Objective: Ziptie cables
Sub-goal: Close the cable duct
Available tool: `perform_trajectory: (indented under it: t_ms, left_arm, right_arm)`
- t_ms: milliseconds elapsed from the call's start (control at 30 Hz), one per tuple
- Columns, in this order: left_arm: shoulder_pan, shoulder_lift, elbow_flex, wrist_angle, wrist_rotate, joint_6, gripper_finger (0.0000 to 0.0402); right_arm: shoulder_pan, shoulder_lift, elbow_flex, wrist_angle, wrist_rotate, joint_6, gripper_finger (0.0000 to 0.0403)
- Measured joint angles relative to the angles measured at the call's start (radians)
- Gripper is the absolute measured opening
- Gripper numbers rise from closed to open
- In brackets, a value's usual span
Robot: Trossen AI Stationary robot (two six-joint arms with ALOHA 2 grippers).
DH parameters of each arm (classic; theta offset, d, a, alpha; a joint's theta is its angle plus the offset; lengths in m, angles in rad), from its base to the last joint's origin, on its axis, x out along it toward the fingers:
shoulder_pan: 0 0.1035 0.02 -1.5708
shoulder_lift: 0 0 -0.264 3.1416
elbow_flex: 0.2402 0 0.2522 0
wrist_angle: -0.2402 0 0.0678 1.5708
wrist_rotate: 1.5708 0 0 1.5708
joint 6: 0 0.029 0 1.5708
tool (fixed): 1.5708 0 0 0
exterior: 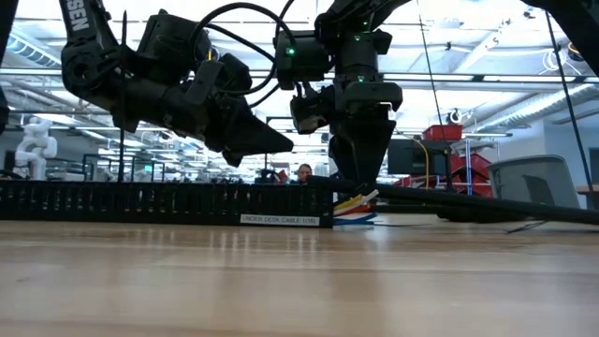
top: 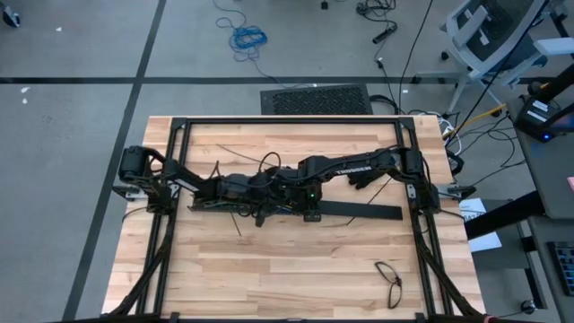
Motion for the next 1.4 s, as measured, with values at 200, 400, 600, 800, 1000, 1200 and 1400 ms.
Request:
perform_trajectory:
  t_ms: [200,400,600,800,1000,1200,1400]
  left_arm:
    - [0.0,0.0,0.014,-0.04,0.01,-0.024,0.0]
    - [-0.004,0.0,0.014,-0.076,0.103,-0.029,0.0]
    - [-0.027,0.0,0.014,-0.085,-0.02,0.033,0.0]
    - [-0.026,0.018,0.043,-0.08,-0.022,0.086,0.0]
    - [-0.015,0.099,0.112,-0.077,-0.004,0.084,0.0]
    - [-0.018,0.138,0.143,-0.077,0.006,0.075,0.0]
    - [-0.018,0.138,0.144,-0.074,0.005,0.076,0.0]
  right_arm:
    - [0.0,0.0,0.0,0.005,0.001,0.007,0.0256]
    - [0.0,0.0,0.0,0.006,0.003,0.007,0.0256]
    - [0.0,0.0,0.0,0.008,0.007,0.011,0.0256]
    - [0.0,0.0,0.0,0.021,0.007,0.018,0.0256]
    - [0.0,0.0,-0.002,0.017,0.004,0.01,0.0256]
    - [0.0,0.001,-0.004,-0.002,0.006,0.007,0.0256]
    - [0.0,0.001,-0.004,-0.003,0.004,0.004,0.0256]
